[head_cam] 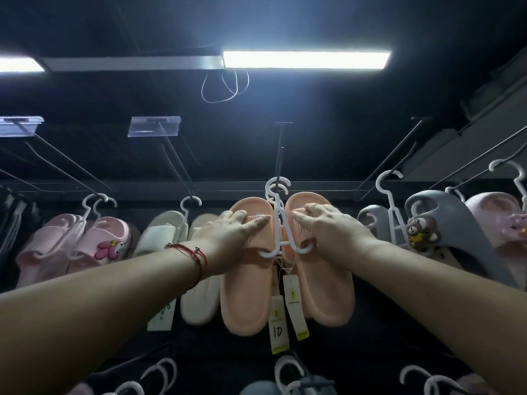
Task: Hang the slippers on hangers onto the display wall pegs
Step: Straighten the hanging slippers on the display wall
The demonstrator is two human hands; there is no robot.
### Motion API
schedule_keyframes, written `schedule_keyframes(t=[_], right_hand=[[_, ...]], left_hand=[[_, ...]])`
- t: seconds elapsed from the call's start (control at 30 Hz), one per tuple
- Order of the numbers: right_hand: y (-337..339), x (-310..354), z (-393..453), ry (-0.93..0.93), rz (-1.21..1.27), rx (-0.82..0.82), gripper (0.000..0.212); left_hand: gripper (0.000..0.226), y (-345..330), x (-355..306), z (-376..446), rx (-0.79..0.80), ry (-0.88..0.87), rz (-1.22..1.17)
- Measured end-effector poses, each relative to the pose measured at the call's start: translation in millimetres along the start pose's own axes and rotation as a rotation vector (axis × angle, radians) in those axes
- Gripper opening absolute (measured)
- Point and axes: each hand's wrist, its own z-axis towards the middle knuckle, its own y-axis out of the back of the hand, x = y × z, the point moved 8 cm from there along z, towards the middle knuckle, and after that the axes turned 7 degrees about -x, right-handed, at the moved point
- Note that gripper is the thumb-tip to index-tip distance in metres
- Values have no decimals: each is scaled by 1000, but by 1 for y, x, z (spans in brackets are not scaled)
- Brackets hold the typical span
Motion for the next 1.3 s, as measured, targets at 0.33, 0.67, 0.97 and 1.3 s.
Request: schedule_keyframes(t=[0.33, 0.67, 0.97, 1.3], right_hand=[[-26, -7, 13, -63, 105, 15, 68], [-16, -14, 14, -253, 696, -32, 71], [-62, -66, 4, -718, 1158, -176, 110], [-106, -55, 9, -738, 1333, -197, 98]], left_hand=[[86, -20, 10, 19, 47, 85, -82], [95, -6, 4, 8, 29, 184, -519], [126, -47, 46, 10, -159, 617, -1217], [90, -71, 29, 8, -189, 674, -1449]])
